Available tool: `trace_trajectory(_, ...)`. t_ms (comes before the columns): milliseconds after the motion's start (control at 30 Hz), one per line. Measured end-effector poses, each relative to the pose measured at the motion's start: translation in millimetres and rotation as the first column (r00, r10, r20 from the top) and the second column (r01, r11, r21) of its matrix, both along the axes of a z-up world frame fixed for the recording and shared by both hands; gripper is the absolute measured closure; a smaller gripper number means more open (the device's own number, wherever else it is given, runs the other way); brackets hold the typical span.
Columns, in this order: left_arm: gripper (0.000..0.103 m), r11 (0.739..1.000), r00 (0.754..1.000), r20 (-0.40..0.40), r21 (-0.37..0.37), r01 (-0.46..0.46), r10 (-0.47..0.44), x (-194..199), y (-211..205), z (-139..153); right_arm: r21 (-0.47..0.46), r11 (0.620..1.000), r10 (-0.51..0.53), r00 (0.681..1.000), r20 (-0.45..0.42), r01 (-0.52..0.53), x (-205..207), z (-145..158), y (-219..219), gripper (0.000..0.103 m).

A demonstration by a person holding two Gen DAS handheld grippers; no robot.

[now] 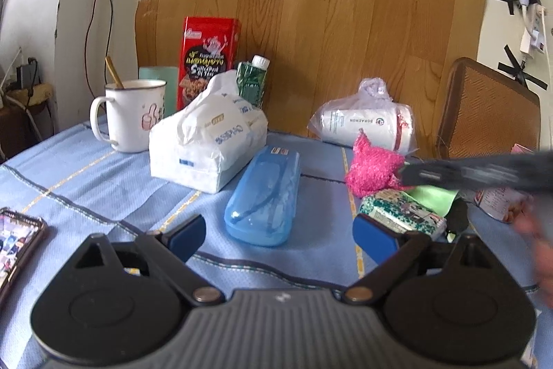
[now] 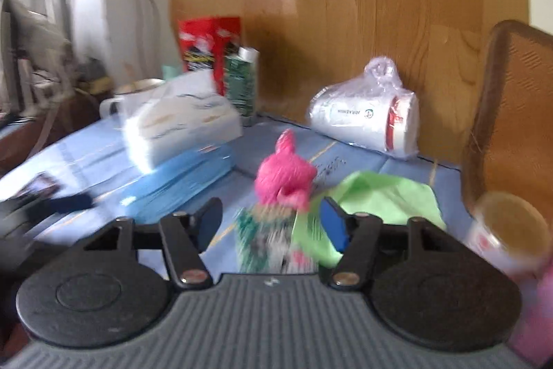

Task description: Organize soft objects

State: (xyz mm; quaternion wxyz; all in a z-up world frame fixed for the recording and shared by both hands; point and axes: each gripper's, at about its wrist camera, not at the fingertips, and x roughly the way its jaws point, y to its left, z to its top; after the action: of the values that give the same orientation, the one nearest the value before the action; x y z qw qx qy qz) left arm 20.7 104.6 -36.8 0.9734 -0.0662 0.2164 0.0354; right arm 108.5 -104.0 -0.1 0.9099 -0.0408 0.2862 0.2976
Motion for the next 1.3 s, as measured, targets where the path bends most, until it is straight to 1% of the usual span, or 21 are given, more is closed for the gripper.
trace_trajectory(100, 0.008, 1.000, 1.000, 0.021, 0.003, 0.003, -0.003, -2, -1, 1, -0.059, 0.998, -0.031, 1.000, -0.001, 0.031, 32, -13, 31, 0.045)
trace_trajectory(133, 0.008, 1.000, 1.000, 0.026, -0.004, 0.001, 0.000, -3, 1, 1, -0.090, 0.995, -0.046, 0.999, -0.006, 0.045, 39, -18, 37, 0.054)
trace_trajectory(167, 0.008, 1.000, 1.000, 0.030, -0.014, -0.002, 0.002, -3, 2, 1, -0.108, 0.993, -0.053, 0.998, -0.027, 0.050, 46, -23, 41, 0.055)
trace_trajectory(267, 0.008, 0.999, 0.999, 0.046, -0.048, -0.007, 0.009, -5, 8, 2, -0.091, 0.994, -0.060, 0.998, 0.006, 0.060, 40, -17, 40, 0.059)
trace_trajectory(367, 0.008, 0.998, 0.999, 0.050, -0.062, -0.004, 0.008, -5, 10, 2, 0.001, 1.000, -0.022, 0.999, 0.046, 0.022, 11, 1, 19, 0.058)
trace_trajectory(533, 0.008, 0.999, 0.999, 0.051, -0.046, 0.014, -0.012, -6, 7, 2, 0.067, 0.998, 0.007, 0.996, 0.089, -0.013, -63, 15, -37, 0.058)
trace_trajectory(600, 0.008, 0.999, 0.999, 0.042, -0.026, 0.032, -0.031, -5, 2, 2, 0.065, 0.998, -0.032, 0.993, 0.110, 0.025, -92, 12, -63, 0.058)
trace_trajectory(700, 0.008, 0.997, 0.997, 0.008, 0.015, 0.080, -0.080, -2, -9, 3, 0.000, 0.989, -0.143, 0.973, 0.183, 0.146, -131, 4, -98, 0.058)
trace_trajectory(733, 0.008, 0.996, 0.996, -0.006, 0.010, 0.093, -0.093, -2, -13, 5, -0.014, 0.983, -0.175, 0.966, 0.190, 0.181, -141, 1, -108, 0.058)
trace_trajectory(767, 0.008, 0.992, 0.992, -0.022, -0.038, 0.123, -0.124, -3, -18, 7, -0.015, 0.979, -0.199, 0.963, 0.182, 0.205, -147, -2, -118, 0.058)
trace_trajectory(800, 0.008, 0.979, 0.984, -0.032, -0.110, 0.169, -0.174, -5, -23, 11, -0.011, 0.974, -0.219, 0.961, 0.167, 0.224, -155, -5, -128, 0.058)
trace_trajectory(867, 0.009, 0.937, 0.955, -0.038, -0.208, 0.280, -0.294, -8, -43, 21, -0.014, 0.967, -0.249, 0.958, 0.145, 0.253, -165, -12, -142, 0.057)
trace_trajectory(900, 0.010, 0.917, 0.936, -0.043, -0.223, 0.331, -0.349, -9, -55, 25, -0.017, 0.965, -0.258, 0.956, 0.139, 0.262, -170, -15, -146, 0.057)
trace_trajectory(967, 0.019, 0.859, 0.878, -0.064, -0.252, 0.446, -0.475, -10, -83, 33, -0.010, 0.965, -0.257, 0.958, 0.123, 0.261, -174, -20, -152, 0.055)
trace_trajectory(1033, 0.026, 0.787, 0.803, -0.090, -0.291, 0.545, -0.589, -10, -111, 37, -0.002, 0.965, -0.261, 0.959, 0.114, 0.263, -175, -25, -155, 0.055)
trace_trajectory(1067, 0.031, 0.755, 0.768, -0.102, -0.304, 0.581, -0.632, -10, -124, 39, 0.000, 0.964, -0.264, 0.958, 0.113, 0.265, -178, -27, -156, 0.054)
trace_trajectory(1100, 0.033, 0.729, 0.739, -0.113, -0.313, 0.608, -0.665, -11, -135, 40, 0.004, 0.964, -0.264, 0.958, 0.113, 0.265, -178, -28, -157, 0.053)
trace_trajectory(1167, 0.040, 0.683, 0.685, -0.131, -0.327, 0.653, -0.717, -13, -155, 41, 0.012, 0.964, -0.265, 0.958, 0.110, 0.266, -179, -30, -158, 0.048)
trace_trajectory(1200, 0.042, 0.667, 0.662, -0.144, -0.324, 0.671, -0.736, -14, -164, 40, 0.013, 0.963, -0.270, 0.957, 0.105, 0.270, -182, -32, -160, 0.046)
trace_trajectory(1233, 0.045, 0.660, 0.646, -0.160, -0.310, 0.684, -0.746, -14, -173, 38, 0.014, 0.961, -0.275, 0.956, 0.099, 0.275, -183, -33, -161, 0.046)
trace_trajectory(1300, 0.052, 0.663, 0.631, -0.208, -0.274, 0.696, -0.748, -15, -190, 32, 0.034, 0.962, -0.272, 0.959, 0.080, 0.270, -183, -35, -164, 0.045)
